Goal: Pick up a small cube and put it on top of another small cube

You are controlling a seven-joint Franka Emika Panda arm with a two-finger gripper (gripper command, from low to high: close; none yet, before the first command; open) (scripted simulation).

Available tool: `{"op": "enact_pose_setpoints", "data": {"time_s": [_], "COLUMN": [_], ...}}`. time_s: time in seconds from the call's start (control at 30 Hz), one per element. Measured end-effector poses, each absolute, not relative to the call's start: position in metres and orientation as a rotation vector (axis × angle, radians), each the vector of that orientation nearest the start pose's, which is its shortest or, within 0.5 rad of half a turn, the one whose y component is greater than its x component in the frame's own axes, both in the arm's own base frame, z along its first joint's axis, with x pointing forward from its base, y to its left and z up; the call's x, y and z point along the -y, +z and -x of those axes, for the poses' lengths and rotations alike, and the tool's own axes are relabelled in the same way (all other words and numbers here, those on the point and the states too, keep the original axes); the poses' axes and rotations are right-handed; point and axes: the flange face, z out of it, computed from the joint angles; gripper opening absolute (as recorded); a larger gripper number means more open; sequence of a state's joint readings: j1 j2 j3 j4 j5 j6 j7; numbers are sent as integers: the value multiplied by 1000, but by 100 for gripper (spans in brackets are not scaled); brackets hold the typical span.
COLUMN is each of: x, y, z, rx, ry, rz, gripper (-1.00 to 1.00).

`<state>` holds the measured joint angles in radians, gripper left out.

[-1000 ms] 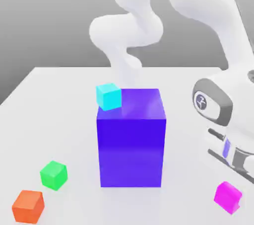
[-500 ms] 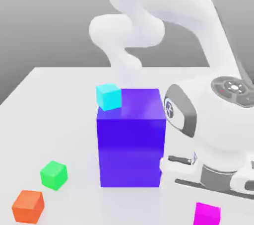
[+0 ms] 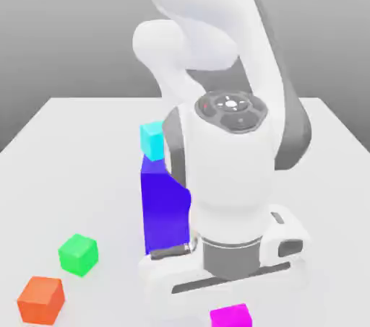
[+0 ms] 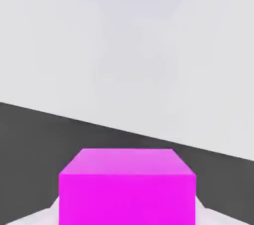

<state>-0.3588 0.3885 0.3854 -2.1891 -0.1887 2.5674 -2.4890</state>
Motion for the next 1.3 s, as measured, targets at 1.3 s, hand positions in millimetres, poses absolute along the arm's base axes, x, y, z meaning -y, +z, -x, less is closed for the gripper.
{"op": "enact_pose_setpoints", "data": {"time_s": [1.3], "x": [193], "y": [215], "z": [-362], "rx": [-3155], "ry": [31], "rz": [-71], "gripper": [-100]}}
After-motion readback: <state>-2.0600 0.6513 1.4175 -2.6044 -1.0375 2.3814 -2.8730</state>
